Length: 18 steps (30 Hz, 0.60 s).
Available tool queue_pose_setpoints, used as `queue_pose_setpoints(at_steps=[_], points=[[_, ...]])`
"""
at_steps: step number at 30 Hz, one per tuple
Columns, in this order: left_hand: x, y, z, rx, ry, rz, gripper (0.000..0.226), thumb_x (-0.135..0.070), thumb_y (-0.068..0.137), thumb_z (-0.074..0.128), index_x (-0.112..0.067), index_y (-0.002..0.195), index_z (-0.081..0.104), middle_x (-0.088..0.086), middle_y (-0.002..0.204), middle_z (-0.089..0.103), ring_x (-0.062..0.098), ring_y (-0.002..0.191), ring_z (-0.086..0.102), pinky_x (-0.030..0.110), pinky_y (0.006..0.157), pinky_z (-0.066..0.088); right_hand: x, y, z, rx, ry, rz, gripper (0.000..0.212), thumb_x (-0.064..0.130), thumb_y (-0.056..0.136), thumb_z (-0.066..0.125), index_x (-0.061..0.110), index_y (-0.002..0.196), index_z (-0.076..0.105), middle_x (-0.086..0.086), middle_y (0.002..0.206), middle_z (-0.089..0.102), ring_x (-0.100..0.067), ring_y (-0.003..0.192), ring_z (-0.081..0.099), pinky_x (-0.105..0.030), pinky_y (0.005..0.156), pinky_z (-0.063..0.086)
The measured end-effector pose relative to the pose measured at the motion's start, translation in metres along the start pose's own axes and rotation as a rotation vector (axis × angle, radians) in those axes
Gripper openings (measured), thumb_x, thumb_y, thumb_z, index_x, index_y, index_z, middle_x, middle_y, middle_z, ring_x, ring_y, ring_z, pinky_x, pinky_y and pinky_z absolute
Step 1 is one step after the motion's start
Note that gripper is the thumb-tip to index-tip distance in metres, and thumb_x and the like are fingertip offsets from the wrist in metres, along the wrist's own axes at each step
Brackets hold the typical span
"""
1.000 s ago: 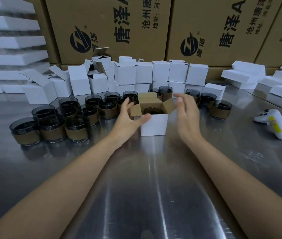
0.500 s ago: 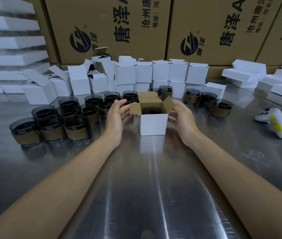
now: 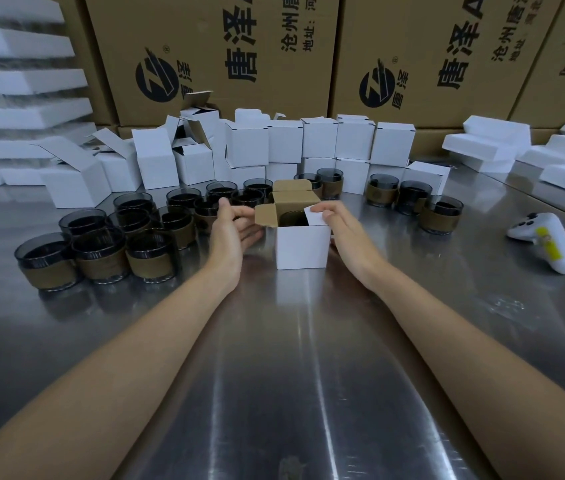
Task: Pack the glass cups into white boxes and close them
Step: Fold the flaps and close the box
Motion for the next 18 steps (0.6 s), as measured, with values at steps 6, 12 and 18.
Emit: queue_pose_setpoints(at_steps=[6, 12, 18], points=[[0.000, -0.014, 0.008, 0.243, 0.349, 0.295, 0.041, -0.023, 0.107, 0.024, -0.015, 0.114, 0.064, 0.000, 0.124, 0.063, 0.008, 0.115, 0.057, 0.025, 0.099, 0.043, 0.001, -0.001, 0.001, -0.009, -0.005, -0.022, 0.022, 0.034, 0.103, 0.034, 0.034, 0.106, 0.056, 0.020, 0.104, 0.056, -0.001, 0.101, 0.053, -0.029, 0.091, 0.043], [0.003, -0.010, 0.009, 0.293, 0.620, 0.396, 0.029, -0.015, 0.105, 0.035, -0.010, 0.109, 0.063, -0.006, 0.127, 0.046, -0.009, 0.111, 0.043, -0.002, 0.093, 0.024, 0.002, -0.001, 0.003, -0.034, 0.012, -0.027, 0.021, 0.035, 0.102, 0.037, 0.041, 0.100, 0.057, 0.022, 0.101, 0.060, -0.005, 0.104, 0.056, -0.037, 0.101, 0.045], [0.003, -0.004, 0.009, 0.340, 0.507, 0.294, 0.020, -0.010, 0.101, 0.041, -0.008, 0.104, 0.061, -0.014, 0.137, 0.044, 0.003, 0.131, 0.040, 0.013, 0.100, 0.030, 0.003, -0.002, 0.005, -0.033, 0.138, -0.004, 0.021, 0.027, 0.102, 0.041, 0.026, 0.112, 0.059, 0.012, 0.120, 0.059, -0.009, 0.117, 0.054, -0.039, 0.109, 0.039]])
Point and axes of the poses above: each hand's wrist, its own y-axis towards the middle knuckle, its own z-axis out of the palm, x = y × z, the point moved 1 cm from there along y, towards the middle knuckle
